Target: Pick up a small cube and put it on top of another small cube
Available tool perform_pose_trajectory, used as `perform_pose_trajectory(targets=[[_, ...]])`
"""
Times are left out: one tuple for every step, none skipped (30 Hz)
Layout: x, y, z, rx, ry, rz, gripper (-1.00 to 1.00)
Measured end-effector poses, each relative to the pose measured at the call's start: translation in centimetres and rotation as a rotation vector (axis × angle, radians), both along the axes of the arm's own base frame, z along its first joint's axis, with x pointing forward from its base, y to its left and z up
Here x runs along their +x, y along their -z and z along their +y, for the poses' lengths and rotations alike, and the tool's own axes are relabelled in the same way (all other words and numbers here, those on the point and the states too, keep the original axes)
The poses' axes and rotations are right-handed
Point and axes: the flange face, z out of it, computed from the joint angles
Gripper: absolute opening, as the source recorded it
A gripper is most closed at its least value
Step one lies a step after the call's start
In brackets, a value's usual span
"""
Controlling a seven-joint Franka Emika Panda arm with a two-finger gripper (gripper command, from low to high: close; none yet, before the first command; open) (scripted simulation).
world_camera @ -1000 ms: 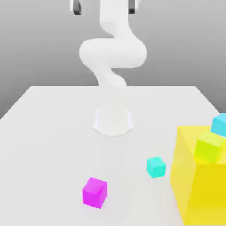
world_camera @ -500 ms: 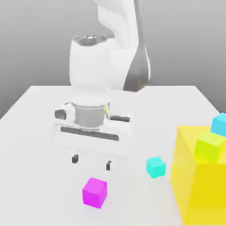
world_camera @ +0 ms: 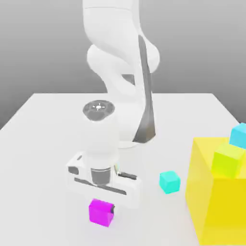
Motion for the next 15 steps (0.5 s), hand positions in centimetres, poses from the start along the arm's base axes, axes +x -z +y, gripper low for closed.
perform_pose_trajectory(targets=[[0.0,-0.9,0.0,0.000,0.000,0.000,-1.00],[0.1,-1.8,0.0,0.000,0.000,0.000,-1.00],[0.1,-2.8,0.0,0.000,0.000,0.000,-1.00],[0.0,-3.9,0.0,0.000,0.000,0.000,-1.00],[0.1,-4.9,0.1,0.000,-0.009,0.000,-1.00],[0.8,-5.9,0.9,0.000,-0.054,0.000,-1.00],[1.7,-7.0,2.1,0.000,-0.115,0.000,-1.00],[2.7,-8.2,3.6,0.000,-0.187,0.000,-1.00],[3.6,-9.4,5.1,0.000,-0.258,0.000,-1.00],[4.5,-10.6,6.6,0.000,-0.329,0.000,-1.00],[5.2,-11.9,8.0,-0.001,-0.399,0.000,-1.00],[5.9,-13.3,9.5,0.000,-0.469,0.000,-1.00],[6.5,-14.7,11.0,0.000,-0.538,0.000,-1.00],[6.9,-16.1,12.6,0.001,-0.607,0.000,-1.00],[7.3,-17.6,14.1,0.002,-0.677,0.000,-1.00]])
